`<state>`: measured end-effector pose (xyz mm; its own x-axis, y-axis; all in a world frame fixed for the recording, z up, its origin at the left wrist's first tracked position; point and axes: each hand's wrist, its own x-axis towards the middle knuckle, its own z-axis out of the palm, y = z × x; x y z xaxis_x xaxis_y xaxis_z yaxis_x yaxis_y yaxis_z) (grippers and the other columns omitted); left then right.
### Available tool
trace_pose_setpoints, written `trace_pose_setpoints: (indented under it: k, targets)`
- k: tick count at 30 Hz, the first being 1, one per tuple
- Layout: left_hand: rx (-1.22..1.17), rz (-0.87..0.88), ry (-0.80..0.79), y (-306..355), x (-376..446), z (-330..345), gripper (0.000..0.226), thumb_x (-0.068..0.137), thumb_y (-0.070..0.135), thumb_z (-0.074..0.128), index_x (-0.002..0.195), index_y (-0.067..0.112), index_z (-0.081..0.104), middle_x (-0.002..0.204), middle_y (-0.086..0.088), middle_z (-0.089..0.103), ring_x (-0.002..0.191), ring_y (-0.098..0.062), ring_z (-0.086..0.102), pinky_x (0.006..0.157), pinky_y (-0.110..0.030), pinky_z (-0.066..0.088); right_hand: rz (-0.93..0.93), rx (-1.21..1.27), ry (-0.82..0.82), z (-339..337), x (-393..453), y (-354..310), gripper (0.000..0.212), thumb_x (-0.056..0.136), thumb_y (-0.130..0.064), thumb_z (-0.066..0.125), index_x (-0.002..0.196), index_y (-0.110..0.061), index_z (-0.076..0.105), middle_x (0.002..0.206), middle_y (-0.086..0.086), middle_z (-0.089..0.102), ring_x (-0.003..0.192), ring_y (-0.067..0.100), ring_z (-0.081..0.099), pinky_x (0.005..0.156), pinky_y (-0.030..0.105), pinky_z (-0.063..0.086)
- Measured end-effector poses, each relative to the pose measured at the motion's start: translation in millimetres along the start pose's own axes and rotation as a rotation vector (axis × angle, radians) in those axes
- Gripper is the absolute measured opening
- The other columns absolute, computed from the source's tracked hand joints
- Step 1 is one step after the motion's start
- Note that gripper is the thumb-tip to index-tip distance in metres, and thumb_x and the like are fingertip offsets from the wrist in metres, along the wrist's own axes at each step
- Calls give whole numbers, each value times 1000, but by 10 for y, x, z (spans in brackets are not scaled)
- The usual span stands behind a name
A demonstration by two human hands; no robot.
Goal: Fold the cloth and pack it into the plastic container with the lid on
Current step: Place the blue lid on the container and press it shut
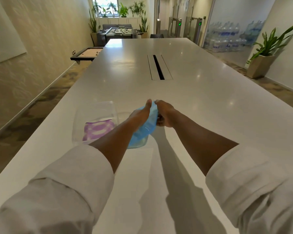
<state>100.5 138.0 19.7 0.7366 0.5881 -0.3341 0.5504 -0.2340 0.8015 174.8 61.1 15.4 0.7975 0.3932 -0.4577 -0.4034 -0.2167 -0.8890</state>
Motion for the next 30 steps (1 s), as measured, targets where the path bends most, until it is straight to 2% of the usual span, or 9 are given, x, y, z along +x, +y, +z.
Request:
trace_pose_setpoints:
  k: [2,6,8,12,19,22,24,27,30]
  targets:
    - [-143,-6,-66,150,-61,-35,71,90,73,24,117,14,55,115,-13,58,101,-26,52,91,-37,40,-30,60,-65,45,-8,-69,46,97,-44,44,109,-2,60,96,16,68,83,27,66,71,34,57]
    - [-318,-31,-217,259,-122,-268,76,92,67,38,144,12,39,146,-14,44,133,-34,44,110,-53,35,-112,65,-99,130,-74,-213,44,100,-37,41,114,0,59,99,17,68,85,26,66,70,32,58]
    - [-383,-40,-223,194,-27,-431,73,87,65,52,139,14,44,139,-15,53,123,-34,54,98,-52,48,-149,79,-101,171,-99,-278,39,101,-33,41,112,0,60,98,16,68,83,25,66,70,31,57]
    - [-579,15,-179,106,94,-657,43,92,33,60,126,8,50,96,-12,63,79,-23,65,69,-36,58,-185,104,-123,280,-118,-362,33,98,-27,47,105,2,62,107,22,69,82,28,66,74,33,59]
    - [-755,28,-130,-68,96,-1077,25,95,12,56,118,5,50,114,-17,63,90,-27,66,71,-35,61,-251,-159,-31,469,-97,-438,30,89,-15,60,112,5,62,103,20,70,73,25,57,65,29,51]
    - [-776,26,-123,-174,106,-1253,38,96,14,55,131,3,49,123,-16,63,103,-29,64,78,-36,58,-285,-291,69,519,-56,-390,19,85,-13,57,95,3,62,83,12,57,70,21,47,65,32,41]
    - [-767,26,-119,-251,84,-1373,43,97,16,52,137,0,46,123,-16,63,103,-29,63,83,-34,57,-282,-353,109,566,-48,-338,17,83,-15,56,95,-4,61,86,8,56,76,22,50,70,33,43]
    - [-728,28,-106,-357,10,-1514,39,99,18,50,132,-3,49,116,-15,64,91,-25,66,76,-30,59,-254,-374,88,668,-34,-249,21,85,-21,57,100,-6,62,92,8,59,81,23,53,73,33,45]
    - [-722,48,-65,-460,-4,-1608,29,99,19,52,115,-5,56,102,-15,65,64,-18,72,59,-24,61,-211,-286,5,826,-26,-151,18,88,-26,58,82,-10,57,90,11,60,78,26,57,71,34,47]
